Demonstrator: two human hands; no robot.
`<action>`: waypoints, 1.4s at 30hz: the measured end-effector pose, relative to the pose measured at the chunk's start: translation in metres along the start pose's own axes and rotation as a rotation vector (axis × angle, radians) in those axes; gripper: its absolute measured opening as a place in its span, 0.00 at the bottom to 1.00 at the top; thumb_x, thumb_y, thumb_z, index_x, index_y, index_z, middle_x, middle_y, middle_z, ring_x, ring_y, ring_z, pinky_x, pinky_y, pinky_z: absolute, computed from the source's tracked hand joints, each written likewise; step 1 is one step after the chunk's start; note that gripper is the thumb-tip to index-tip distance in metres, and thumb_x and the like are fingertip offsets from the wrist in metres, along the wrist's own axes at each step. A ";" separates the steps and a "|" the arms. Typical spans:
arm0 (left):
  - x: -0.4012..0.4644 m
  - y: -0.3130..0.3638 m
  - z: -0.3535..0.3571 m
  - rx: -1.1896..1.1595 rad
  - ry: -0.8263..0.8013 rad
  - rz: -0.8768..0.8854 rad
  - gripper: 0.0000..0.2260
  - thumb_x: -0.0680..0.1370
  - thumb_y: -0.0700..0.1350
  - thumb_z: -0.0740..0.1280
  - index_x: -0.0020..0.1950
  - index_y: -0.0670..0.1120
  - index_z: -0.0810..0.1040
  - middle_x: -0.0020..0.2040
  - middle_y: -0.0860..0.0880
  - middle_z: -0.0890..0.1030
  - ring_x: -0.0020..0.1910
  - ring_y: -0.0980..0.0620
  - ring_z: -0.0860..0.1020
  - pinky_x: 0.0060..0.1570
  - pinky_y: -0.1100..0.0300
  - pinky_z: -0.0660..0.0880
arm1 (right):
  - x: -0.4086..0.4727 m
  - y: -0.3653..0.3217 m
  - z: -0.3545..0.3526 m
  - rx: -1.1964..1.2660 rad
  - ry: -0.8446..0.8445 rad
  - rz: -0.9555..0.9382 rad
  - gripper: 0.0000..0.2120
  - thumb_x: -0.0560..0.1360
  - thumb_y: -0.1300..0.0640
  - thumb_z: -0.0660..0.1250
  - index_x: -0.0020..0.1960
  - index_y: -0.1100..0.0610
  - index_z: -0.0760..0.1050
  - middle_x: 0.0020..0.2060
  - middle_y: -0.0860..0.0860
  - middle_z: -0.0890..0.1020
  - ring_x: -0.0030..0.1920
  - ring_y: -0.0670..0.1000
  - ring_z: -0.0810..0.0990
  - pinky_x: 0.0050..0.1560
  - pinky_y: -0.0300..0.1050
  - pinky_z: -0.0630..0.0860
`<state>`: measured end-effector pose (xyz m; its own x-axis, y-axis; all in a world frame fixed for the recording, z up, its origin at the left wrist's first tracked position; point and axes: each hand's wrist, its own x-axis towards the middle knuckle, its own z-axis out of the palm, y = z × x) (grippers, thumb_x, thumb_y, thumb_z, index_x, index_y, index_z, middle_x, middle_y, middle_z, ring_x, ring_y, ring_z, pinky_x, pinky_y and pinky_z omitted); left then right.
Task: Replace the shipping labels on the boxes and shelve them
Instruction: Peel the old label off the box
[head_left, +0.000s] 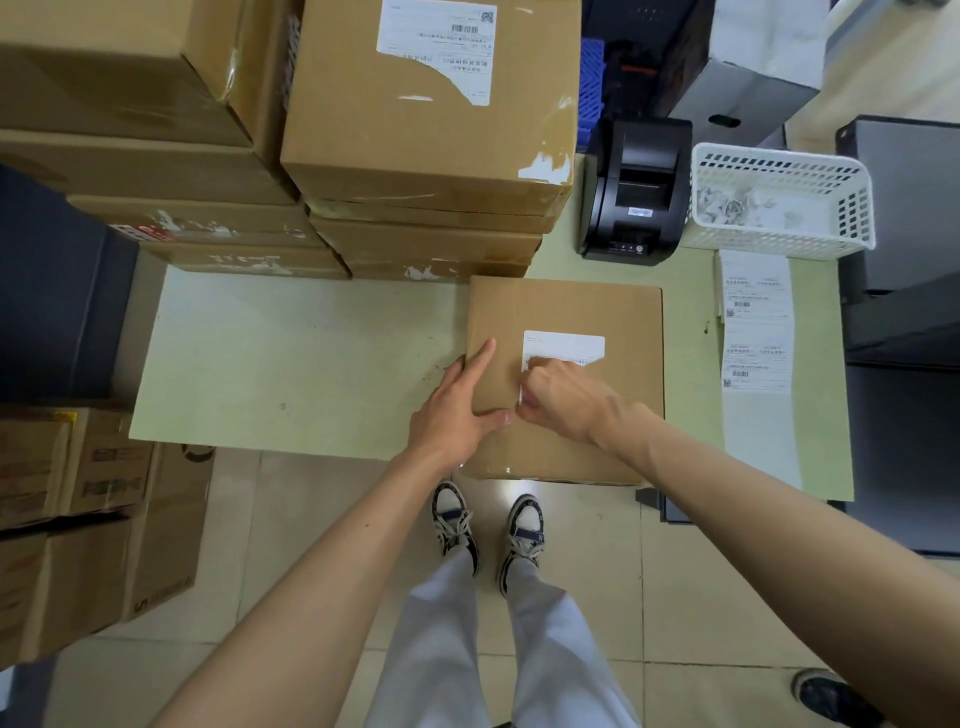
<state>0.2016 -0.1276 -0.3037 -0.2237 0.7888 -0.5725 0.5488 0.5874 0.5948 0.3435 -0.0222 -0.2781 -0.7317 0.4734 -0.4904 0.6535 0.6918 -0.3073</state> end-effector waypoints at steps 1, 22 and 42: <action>0.000 0.000 0.000 0.001 0.001 -0.002 0.41 0.75 0.59 0.72 0.76 0.75 0.46 0.82 0.54 0.55 0.78 0.49 0.62 0.70 0.46 0.68 | 0.000 0.000 0.000 -0.014 0.001 -0.002 0.11 0.76 0.57 0.65 0.46 0.65 0.78 0.46 0.59 0.78 0.45 0.60 0.79 0.40 0.46 0.66; 0.001 -0.001 -0.002 0.019 0.003 0.008 0.41 0.75 0.60 0.72 0.76 0.75 0.46 0.81 0.56 0.57 0.77 0.50 0.64 0.67 0.46 0.70 | -0.003 0.001 0.008 0.003 0.057 0.021 0.10 0.75 0.56 0.65 0.44 0.63 0.78 0.47 0.59 0.79 0.47 0.60 0.78 0.39 0.46 0.66; -0.002 -0.002 -0.002 -0.040 -0.016 0.012 0.40 0.76 0.59 0.72 0.76 0.76 0.46 0.82 0.56 0.55 0.78 0.51 0.61 0.69 0.48 0.67 | -0.023 -0.004 0.008 0.061 0.093 0.024 0.14 0.79 0.53 0.65 0.49 0.65 0.75 0.50 0.60 0.75 0.52 0.60 0.75 0.52 0.49 0.68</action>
<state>0.1992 -0.1297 -0.3022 -0.2043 0.7933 -0.5735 0.5189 0.5846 0.6238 0.3594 -0.0402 -0.2722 -0.7287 0.5397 -0.4216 0.6796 0.6463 -0.3471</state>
